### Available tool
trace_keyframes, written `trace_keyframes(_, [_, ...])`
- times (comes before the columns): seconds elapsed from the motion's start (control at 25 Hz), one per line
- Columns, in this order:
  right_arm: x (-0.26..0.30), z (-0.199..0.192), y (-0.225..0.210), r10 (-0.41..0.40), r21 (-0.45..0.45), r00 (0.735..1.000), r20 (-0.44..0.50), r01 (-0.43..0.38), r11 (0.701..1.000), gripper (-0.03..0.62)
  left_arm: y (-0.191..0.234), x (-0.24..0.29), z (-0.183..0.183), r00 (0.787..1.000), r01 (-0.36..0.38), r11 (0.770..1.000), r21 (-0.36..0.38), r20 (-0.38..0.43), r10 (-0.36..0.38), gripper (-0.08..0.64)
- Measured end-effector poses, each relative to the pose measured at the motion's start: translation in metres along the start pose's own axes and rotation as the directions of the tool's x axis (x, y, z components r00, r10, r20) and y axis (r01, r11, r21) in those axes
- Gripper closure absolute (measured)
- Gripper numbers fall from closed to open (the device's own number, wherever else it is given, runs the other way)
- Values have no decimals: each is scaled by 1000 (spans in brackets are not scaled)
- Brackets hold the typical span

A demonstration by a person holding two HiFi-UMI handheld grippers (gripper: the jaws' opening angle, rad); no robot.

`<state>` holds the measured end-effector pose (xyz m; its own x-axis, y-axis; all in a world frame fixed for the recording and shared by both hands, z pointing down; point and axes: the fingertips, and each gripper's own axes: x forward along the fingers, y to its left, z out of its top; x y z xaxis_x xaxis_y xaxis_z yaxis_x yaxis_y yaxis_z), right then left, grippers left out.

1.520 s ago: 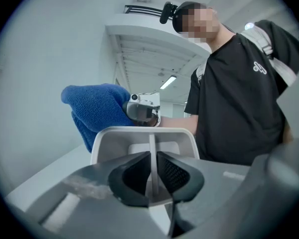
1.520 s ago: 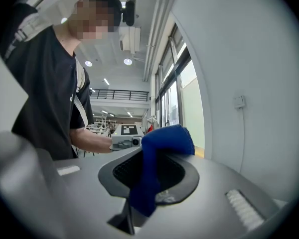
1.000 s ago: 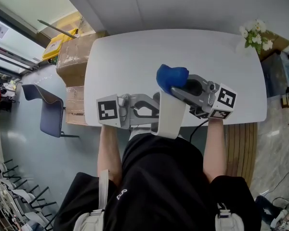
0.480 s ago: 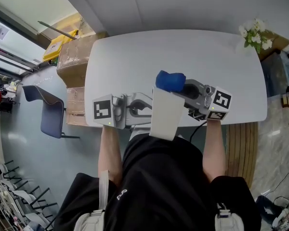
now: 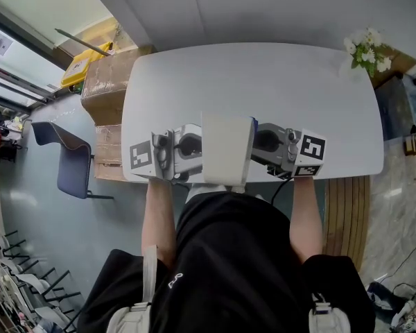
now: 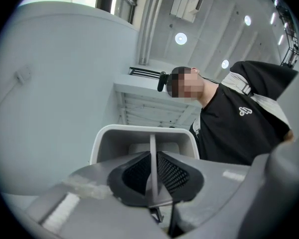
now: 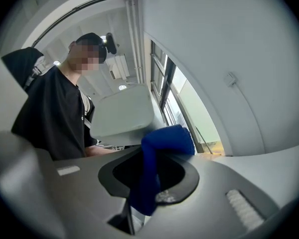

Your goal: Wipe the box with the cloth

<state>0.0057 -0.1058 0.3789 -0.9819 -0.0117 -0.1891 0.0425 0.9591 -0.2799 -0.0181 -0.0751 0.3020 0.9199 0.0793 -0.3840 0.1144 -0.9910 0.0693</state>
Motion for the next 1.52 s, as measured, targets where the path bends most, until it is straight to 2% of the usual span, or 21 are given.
trace_keyframes(0.32, [11,-4,17,28,-1,1000,-10,-28,1000,526,23,-12,3,988,-157,987,33,-5,157,515])
trace_keyframes(0.52, [16,-8,27,43,-4,999,-28,-43,999,525,30,-20,4,979,-205,978,43,-6,206,515])
trace_keyframes(0.8, [26,-12,47,72,2,997,-38,-72,997,526,35,-38,9,957,-291,955,53,15,291,515])
trace_keyframes(0.92, [27,-9,58,99,-5,994,-37,-99,995,525,38,-46,8,947,-322,944,79,14,322,515])
trace_keyframes(1.04, [28,-11,60,98,-20,993,-68,-100,995,526,42,-46,10,936,-353,933,73,10,353,515])
trace_keyframes(1.2, [33,-17,71,109,-15,991,-74,-111,994,526,44,-60,-4,911,-400,911,100,-66,407,514])
trace_keyframes(1.28, [36,-13,79,127,-14,991,-45,-128,992,526,44,-66,-17,889,-419,899,130,-141,435,515])
trace_keyframes(1.36, [37,-9,86,140,-19,990,-30,-140,990,526,40,-67,-33,873,-409,901,146,-225,433,515])
trace_keyframes(1.44, [37,-4,88,137,-30,990,-32,-138,990,526,37,-65,-42,874,-399,907,138,-243,421,515])
trace_keyframes(1.52, [35,4,89,124,-44,992,-16,-124,991,526,35,-67,-42,885,-402,909,111,-209,417,517])
